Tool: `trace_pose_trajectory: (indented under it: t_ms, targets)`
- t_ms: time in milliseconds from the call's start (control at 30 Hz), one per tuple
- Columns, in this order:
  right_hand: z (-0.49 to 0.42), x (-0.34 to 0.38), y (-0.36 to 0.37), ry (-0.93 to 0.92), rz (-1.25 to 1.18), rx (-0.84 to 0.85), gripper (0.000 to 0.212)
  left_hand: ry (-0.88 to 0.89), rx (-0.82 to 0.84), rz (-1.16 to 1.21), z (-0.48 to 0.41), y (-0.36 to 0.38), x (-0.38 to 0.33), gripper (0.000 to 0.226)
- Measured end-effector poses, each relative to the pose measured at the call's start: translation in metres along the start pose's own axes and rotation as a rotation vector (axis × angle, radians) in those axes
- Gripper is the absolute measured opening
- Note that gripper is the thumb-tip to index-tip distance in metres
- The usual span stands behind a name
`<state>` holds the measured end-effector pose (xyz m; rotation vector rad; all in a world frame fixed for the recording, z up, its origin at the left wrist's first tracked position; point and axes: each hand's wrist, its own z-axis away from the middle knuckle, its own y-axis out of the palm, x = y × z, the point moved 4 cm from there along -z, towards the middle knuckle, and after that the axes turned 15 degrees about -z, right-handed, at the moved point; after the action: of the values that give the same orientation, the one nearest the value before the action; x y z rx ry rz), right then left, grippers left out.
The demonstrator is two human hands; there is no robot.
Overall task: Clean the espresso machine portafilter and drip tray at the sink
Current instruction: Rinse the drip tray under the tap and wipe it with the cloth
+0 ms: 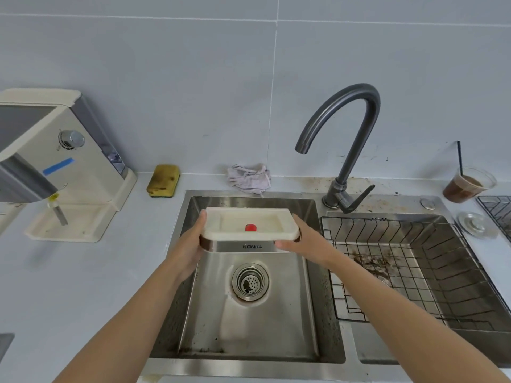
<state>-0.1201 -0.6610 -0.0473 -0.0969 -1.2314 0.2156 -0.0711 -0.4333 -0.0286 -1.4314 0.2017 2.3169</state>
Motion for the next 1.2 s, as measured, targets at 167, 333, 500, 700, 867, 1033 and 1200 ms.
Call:
trace_pose_trajectory:
  t_ms: [167, 333, 500, 700, 867, 1033, 1200]
  targets:
    - [-0.01, 0.002, 0.009, -0.127, 0.019, 0.004, 0.1, -0.007, -0.047, 0.284, -0.012, -0.01, 0.013, 0.037]
    - [-0.023, 0.004, 0.019, -0.198, 0.032, 0.014, 0.103, -0.028, -0.026, 0.345, -0.031, -0.024, 0.024, 0.028]
    - [-0.043, 0.011, 0.024, -0.151, 0.09, 0.067, 0.104, -0.019, -0.054, 0.336, -0.053, -0.038, 0.034, 0.025]
    - [-0.097, 0.02, -0.009, -0.063, 0.369, 0.051, 0.113, -0.043, -0.145, 0.329, -0.07, -0.069, 0.053, 0.04]
    - [-0.173, 0.04, -0.01, -0.18, 0.532, -0.044, 0.081, -0.072, -0.161, 0.333, -0.084, -0.079, 0.07, 0.035]
    - [-0.239, 0.033, 0.009, -0.242, 0.899, 0.011, 0.073, -0.07, -0.082, 0.346, -0.097, -0.082, 0.076, 0.035]
    - [-0.263, 0.031, 0.015, -0.271, 1.044, 0.065, 0.072, -0.066, -0.057, 0.345, -0.108, -0.085, 0.083, 0.082]
